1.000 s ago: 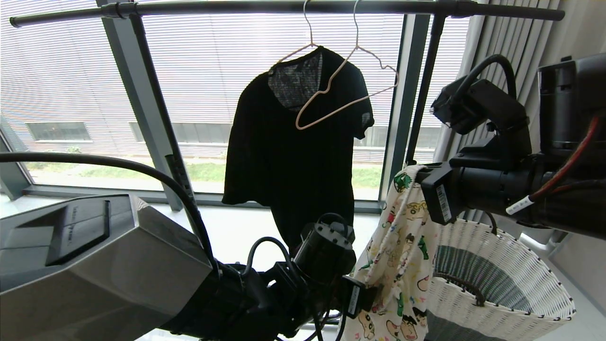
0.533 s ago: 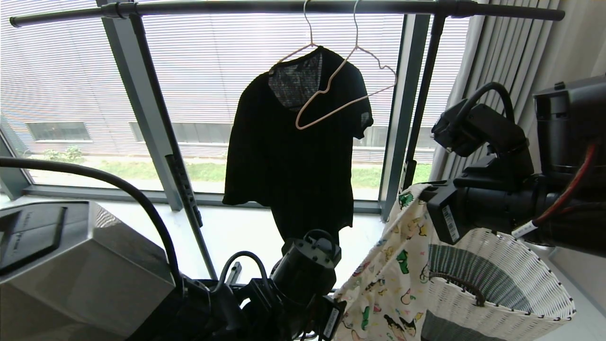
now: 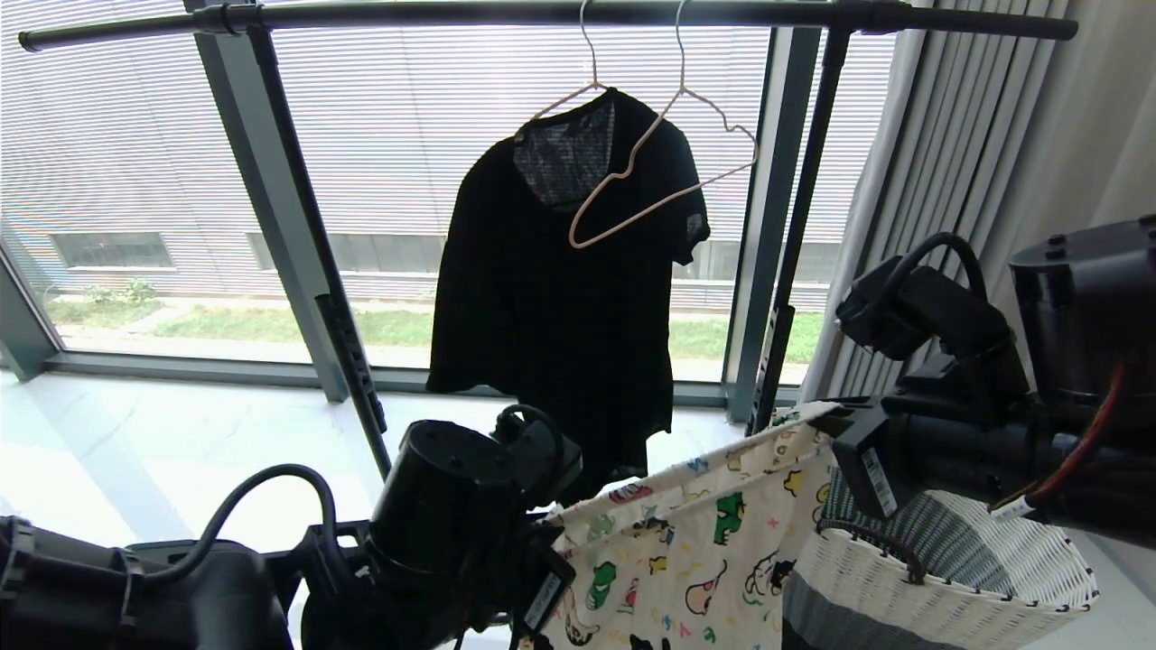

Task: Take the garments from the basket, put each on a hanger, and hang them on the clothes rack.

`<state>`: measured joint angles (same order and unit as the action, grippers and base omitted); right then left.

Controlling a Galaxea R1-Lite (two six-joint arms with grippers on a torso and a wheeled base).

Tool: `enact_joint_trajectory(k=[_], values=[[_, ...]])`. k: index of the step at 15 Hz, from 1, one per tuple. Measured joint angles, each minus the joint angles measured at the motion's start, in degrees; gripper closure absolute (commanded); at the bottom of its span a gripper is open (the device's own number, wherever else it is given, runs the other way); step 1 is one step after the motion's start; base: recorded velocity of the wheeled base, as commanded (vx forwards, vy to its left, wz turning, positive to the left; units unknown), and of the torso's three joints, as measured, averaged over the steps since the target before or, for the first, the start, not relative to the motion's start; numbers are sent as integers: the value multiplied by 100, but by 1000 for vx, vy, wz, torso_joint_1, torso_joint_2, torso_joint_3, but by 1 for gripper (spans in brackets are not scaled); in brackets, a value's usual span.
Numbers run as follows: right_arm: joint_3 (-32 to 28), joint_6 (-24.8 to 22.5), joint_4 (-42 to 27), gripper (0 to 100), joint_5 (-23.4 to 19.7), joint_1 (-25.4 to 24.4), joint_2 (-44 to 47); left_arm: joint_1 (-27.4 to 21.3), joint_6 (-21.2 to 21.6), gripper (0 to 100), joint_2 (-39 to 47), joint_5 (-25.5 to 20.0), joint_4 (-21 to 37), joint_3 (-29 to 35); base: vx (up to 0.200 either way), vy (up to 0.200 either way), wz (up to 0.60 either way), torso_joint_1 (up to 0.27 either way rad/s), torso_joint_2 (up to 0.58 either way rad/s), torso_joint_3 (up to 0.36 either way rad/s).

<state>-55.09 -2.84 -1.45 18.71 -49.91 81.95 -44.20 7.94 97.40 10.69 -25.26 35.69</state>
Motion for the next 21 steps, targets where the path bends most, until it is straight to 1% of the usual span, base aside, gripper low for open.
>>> enact_joint_trajectory(k=[1, 2, 3, 4, 5, 7, 8, 9, 11, 12, 13, 14, 15, 16, 17, 18, 20, 21], values=[[85, 24, 4, 100, -7, 0, -80, 138, 163, 100, -258, -32, 68, 99, 0, 0, 0, 0, 0, 0], [107, 24, 6, 100, -38, 2, -151, 280, 249, 100, -494, -60, 296, 363, 0, 0, 0, 0, 0, 0], [24, 16, 1, 100, -104, 33, -193, 378, 282, 100, -678, -90, 785, 730, 0, 0, 0, 0, 0, 0], [-133, 0, -5, 100, -218, 104, -218, 462, 295, 100, -835, -156, 1464, 1220, 0, 0, 0, 0, 0, 0], [-354, -39, -24, 100, -334, 197, -226, 525, 299, 100, -980, -267, 2338, 1843, 0, 0, 0, 0, 0, 0], [-833, -202, -54, 100, -422, 433, -218, 612, 301, 100, -1207, -550, 4075, 3137, 0, 0, 0, 0, 0, 0], [-1064, -282, -95, 100, -438, 523, -215, 636, 304, 100, -1314, -735, 4957, 3638, 0, 0, 0, 0, 0, 0], [-1271, -318, -249, 100, -443, 584, -221, 634, 306, 100, -1456, -936, 5526, 4070, 0, 0, 0, 0, 0, 0], [-1456, -343, -547, 100, -446, 625, -321, 462, 344, 100, -1676, -1056, 5676, 4339, 0, 0, 0, 0, 0, 0], [-1459, -340, -744, 100, -446, 592, -452, 416, 594, 100, -1725, -1059, 5586, 4372, 0, 0, 0, 0, 0, 0], [-1445, -334, -946, 100, -444, 479, -606, 388, 802, 100, -1720, -1062, 5314, 4389, 0, 0, 0, 0, 0, 0], [-1420, -325, -1214, 100, -444, 210, -780, 378, 919, 100, -1681, -1062, 4835, 4400, 0, 0, 0, 0, 0, 0], [-1407, -321, -1504, 100, -440, -152, -970, 357, 974, 100, -1592, -1067, 4302, 4422, 0, 0, 0, 0, 0, 0], [-1401, -315, -1754, 100, -440, -491, -1125, 344, 998, 100, -1486, -1069, 4008, 4481, 0, 0, 0, 0, 0, 0], [-1387, -310, -1974, 100, -440, -839, -1285, 306, 1007, 100, -1362, -1069, 3886, 4614, 0, 0, 0, 0, 0, 0], [-1376, -307, -2074, 100, -429, -1051, -1403, 272, 1005, 100, -1264, -1072, 3853, 4737, 0, 0, 0, 0, 0, 0], [-1373, -310, -2071, 100, -385, -1175, -1510, 234, 990, 100, -1190, -1069, 3874, 4809, 0, 0, 0, 0, 0, 0], [-1373, -312, -2042, 100, -388, -1119, -1530, 195, 972, 100, -1235, -1069, 4008, 4771, 0, 0, 0, 0, 0, 0]])
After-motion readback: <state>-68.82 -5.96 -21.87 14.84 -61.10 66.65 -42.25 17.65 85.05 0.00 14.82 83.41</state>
